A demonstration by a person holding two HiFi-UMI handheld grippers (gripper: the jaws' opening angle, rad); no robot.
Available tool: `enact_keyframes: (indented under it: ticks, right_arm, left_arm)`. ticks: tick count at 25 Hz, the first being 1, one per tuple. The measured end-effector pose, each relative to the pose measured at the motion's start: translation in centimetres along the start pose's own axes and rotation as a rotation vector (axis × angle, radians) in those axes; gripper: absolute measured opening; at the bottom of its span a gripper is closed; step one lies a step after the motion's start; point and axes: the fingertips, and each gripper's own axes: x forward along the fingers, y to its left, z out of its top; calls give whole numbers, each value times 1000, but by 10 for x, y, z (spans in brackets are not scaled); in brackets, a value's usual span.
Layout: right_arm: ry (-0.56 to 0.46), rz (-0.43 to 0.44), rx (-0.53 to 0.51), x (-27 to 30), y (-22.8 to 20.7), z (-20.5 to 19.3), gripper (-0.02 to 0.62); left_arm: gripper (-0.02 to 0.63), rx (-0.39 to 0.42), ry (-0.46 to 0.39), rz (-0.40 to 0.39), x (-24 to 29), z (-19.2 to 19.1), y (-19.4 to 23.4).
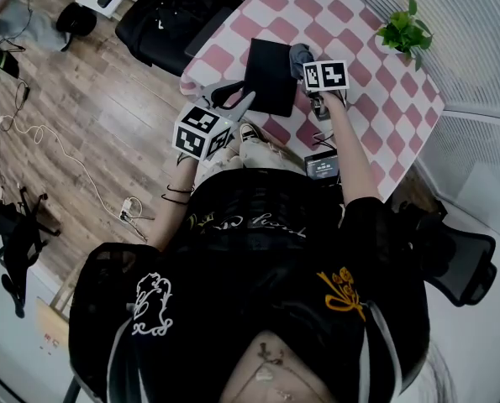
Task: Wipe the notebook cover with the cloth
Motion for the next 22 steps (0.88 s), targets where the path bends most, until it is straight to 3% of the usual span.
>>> enact_keyframes:
  ticks: [8, 22]
  right_arm:
    - [17, 5, -77, -12, 24, -28, 112]
    - [3, 21, -29, -38, 60, -92, 112]
  left_arm:
    - [118, 8, 5, -13, -3, -6, -10]
    - [119, 25, -10, -29, -13, -13, -26]
